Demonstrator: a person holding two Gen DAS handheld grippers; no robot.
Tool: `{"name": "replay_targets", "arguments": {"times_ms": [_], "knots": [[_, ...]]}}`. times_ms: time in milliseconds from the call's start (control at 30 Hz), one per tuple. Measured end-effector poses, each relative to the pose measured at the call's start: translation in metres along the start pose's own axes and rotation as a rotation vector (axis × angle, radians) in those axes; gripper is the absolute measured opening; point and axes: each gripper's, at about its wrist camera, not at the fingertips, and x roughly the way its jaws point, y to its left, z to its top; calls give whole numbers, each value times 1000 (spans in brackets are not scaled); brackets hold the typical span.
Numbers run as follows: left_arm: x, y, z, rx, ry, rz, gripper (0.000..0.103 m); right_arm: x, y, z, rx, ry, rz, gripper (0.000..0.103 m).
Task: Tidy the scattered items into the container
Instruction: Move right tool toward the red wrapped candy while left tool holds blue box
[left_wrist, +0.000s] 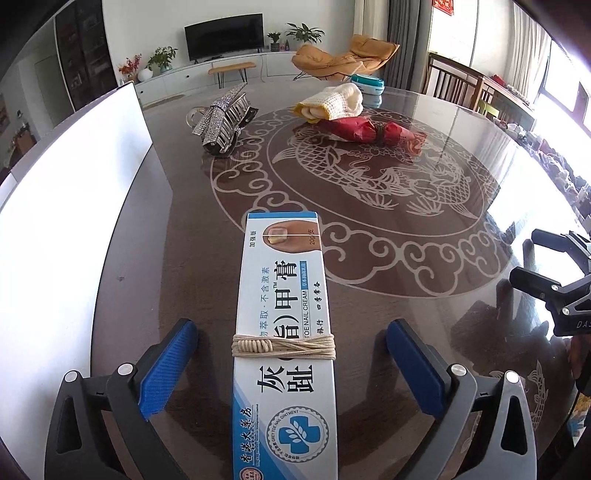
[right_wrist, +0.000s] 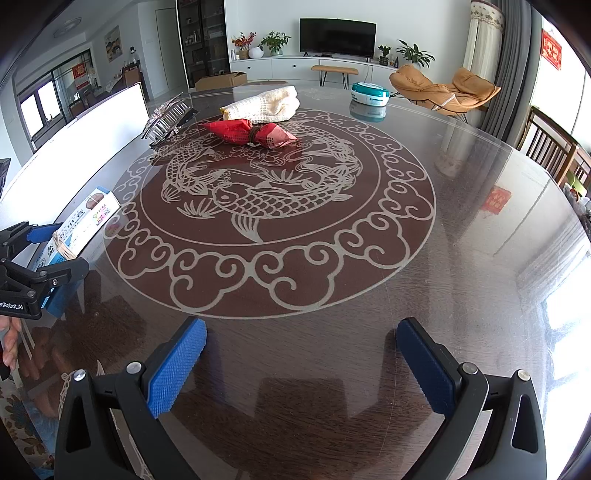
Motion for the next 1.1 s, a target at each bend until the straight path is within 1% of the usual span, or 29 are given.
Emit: {"name": "replay_targets", "arguments": {"times_ms": [667, 733, 800, 867, 1000, 1100], "knots": [[0, 1, -1, 1, -6, -6, 103, 0, 0, 0, -2, 0, 1, 103], [0, 1, -1, 1, -6, -6, 103, 2, 1, 4, -33, -4, 42, 103], [0, 1, -1, 1, -6, -6, 103, 11, 5, 16, -107, 7, 89, 103], [0, 0, -1, 1, -6, -6, 103, 21, 11, 36, -186, 22, 73, 103], [-1, 0, -1, 3, -7, -6, 103, 32, 34, 93, -367, -24, 54, 103], [-1, 1, -1, 2, -7, -7, 103, 54, 53, 134, -448, -13, 45, 103]]}}
